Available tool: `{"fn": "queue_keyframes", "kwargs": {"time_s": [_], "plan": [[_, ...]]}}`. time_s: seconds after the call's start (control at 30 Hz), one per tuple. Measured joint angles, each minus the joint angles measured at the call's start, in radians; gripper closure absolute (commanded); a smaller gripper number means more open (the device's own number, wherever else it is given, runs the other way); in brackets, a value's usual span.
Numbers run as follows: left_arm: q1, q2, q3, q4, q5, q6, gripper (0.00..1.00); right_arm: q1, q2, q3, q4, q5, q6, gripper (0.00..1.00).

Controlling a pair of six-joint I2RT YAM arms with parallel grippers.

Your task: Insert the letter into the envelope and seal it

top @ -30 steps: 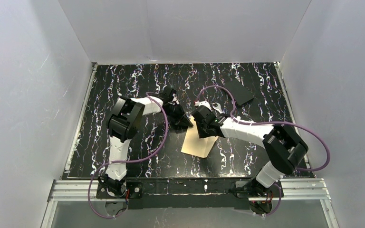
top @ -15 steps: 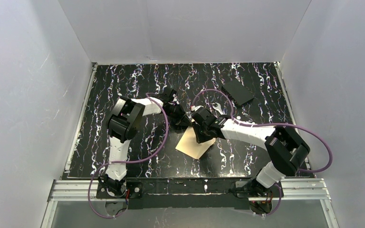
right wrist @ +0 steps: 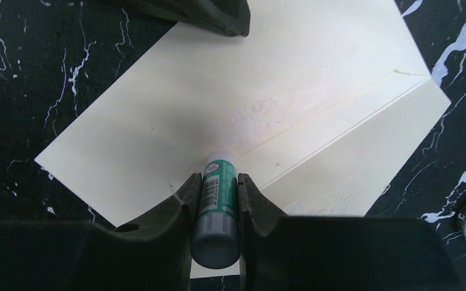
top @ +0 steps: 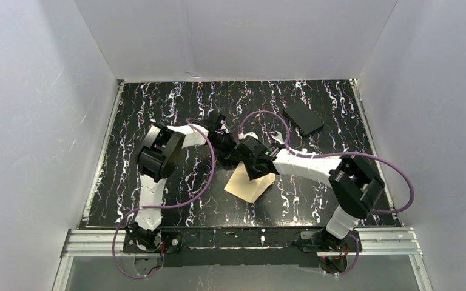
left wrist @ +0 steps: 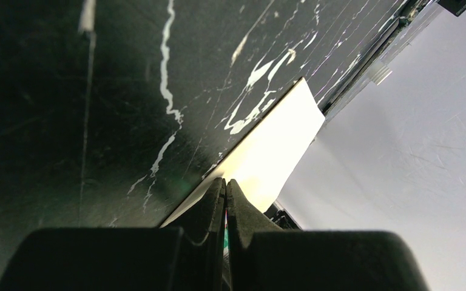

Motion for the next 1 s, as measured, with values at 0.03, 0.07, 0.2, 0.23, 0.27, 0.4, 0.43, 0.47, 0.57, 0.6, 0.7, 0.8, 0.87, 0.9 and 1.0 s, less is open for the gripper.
{"fn": "queue_keyframes", "kwargs": {"time_s": [0.03,0.07,0.2,0.23,0.27,0.4,0.43,0.47,0.57,0.6,0.7,0.8,0.87,0.9,1.0], "plan": [[0.000,0.000,0.000,0.000,0.001,0.002,1.00,0.000,0.006,0.006,0.000,0.012,0.000,0.99],[0.000,0.000,0.000,0.000,0.001,0.003,1.00,0.000,0.011,0.011,0.000,0.023,0.000,0.99],[0.000,0.000,0.001,-0.002,0.002,0.005,1.00,0.000,0.037,0.036,0.007,0.071,-0.001,0.99],[0.000,0.000,0.001,-0.002,0.002,0.006,1.00,0.000,0.041,0.039,0.010,0.081,-0.001,0.99],[0.000,0.000,0.001,-0.002,0.003,0.006,1.00,-0.002,0.043,0.040,0.012,0.089,0.000,0.99],[0.000,0.000,0.001,-0.003,0.004,0.009,1.00,-0.020,0.051,0.044,0.017,0.115,0.008,0.99],[0.000,0.000,0.002,-0.003,0.005,0.010,1.00,-0.028,0.052,0.045,0.018,0.116,0.012,0.99],[0.000,0.000,0.002,-0.003,0.005,0.011,1.00,-0.035,0.052,0.045,0.018,0.117,0.016,0.99],[0.000,0.002,0.009,-0.011,0.005,0.016,1.00,-0.054,0.052,0.045,0.017,0.122,0.024,0.99],[0.000,0.003,0.010,-0.013,0.005,0.019,1.00,-0.060,0.051,0.046,0.017,0.117,0.022,0.99],[0.000,0.003,0.012,-0.008,0.009,0.035,1.00,-0.072,0.037,0.046,0.018,0.055,0.002,0.99],[0.000,0.003,0.028,-0.017,0.009,0.078,1.00,-0.095,0.003,0.074,-0.011,-0.044,-0.012,0.99],[-0.002,0.005,0.051,-0.026,-0.005,0.112,1.00,-0.111,-0.024,0.116,-0.029,-0.106,-0.014,0.99],[-0.001,0.005,0.060,-0.027,-0.013,0.126,1.00,-0.124,-0.048,0.140,-0.029,-0.152,-0.014,0.99],[-0.001,0.005,0.073,-0.026,-0.035,0.161,0.98,-0.162,-0.134,0.159,-0.023,-0.238,-0.011,0.99]]}}
